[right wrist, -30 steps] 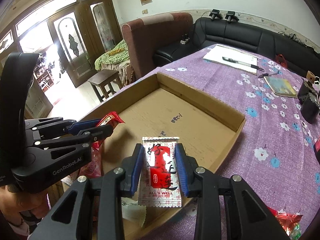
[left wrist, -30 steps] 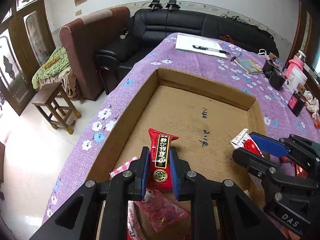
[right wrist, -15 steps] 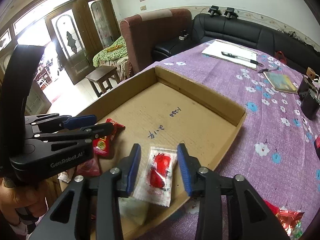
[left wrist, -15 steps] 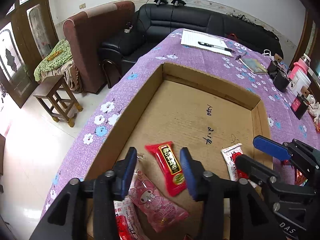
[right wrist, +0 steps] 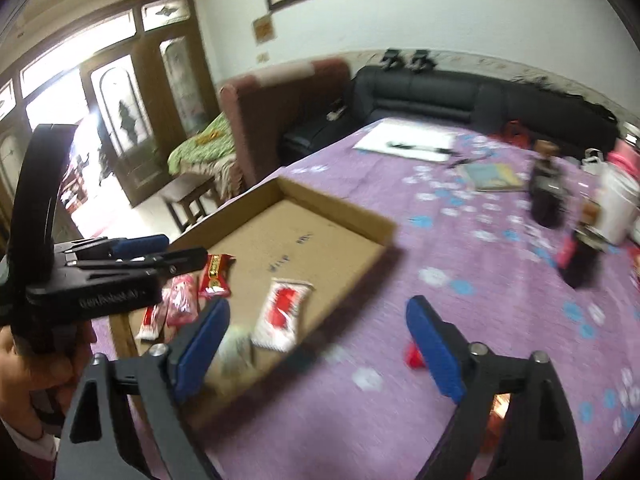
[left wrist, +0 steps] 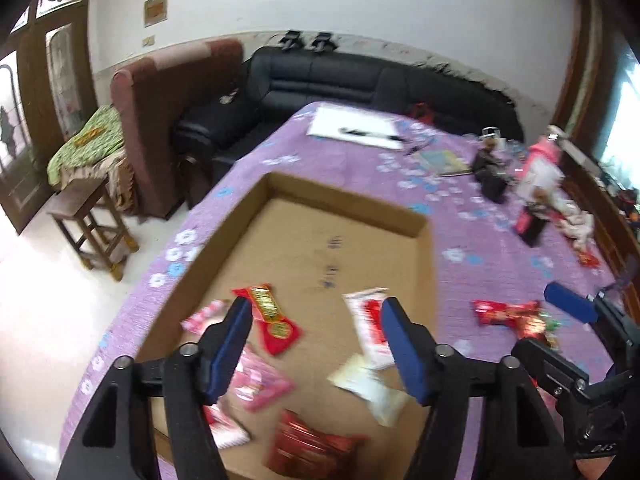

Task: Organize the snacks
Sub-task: 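Withdraw both open tools from the tray back over the snacks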

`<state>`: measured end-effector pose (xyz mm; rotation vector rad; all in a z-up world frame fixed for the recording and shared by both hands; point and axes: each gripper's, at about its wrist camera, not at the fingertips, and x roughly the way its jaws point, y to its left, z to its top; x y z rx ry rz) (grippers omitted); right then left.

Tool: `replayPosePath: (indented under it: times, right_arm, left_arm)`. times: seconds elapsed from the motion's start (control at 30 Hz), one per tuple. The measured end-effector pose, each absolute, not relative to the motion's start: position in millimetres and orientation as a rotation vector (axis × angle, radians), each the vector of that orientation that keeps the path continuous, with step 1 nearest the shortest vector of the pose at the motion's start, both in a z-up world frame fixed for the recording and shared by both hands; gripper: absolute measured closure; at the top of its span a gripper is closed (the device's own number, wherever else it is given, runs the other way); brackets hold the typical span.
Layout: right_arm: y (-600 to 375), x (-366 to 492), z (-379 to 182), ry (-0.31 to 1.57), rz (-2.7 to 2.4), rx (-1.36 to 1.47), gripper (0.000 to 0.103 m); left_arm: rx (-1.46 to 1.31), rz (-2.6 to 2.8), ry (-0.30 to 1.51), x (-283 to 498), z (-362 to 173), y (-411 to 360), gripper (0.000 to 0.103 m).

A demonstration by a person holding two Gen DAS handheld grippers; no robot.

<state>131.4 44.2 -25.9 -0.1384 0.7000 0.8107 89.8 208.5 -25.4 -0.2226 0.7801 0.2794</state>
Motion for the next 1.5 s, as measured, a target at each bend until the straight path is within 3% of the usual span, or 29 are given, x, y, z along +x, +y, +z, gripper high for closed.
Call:
replayPosePath:
  times: [0.5, 0.83, 1.23, 1.5]
  right_arm:
    - [-116.4, 87.7, -62.0, 0.795, 0.569, -0.057, 0.012]
    - [-128.9, 88.7, -70.1, 0.795, 0.576, -0.060, 0.012]
    - [-129.9, 101.8, -67.6, 0.804, 0.688, -0.070, 0.012]
    - [-115.8, 117.5, -73.7, 0.836, 0.946, -0.147, 0.012]
  left_arm:
    - [-0.135, 0.083, 0.828, 89.7, -40.4, 94.5, 0.029]
    - [0.092, 0.020, 0.857, 129.1, -59.8, 54.9, 0.029]
    - [0.439, -0.325, 1.021, 206.1, -85.9, 24.5, 0.029]
    - [0.470, -0.433, 1.072, 226.3, -91.4, 19.6, 0.029]
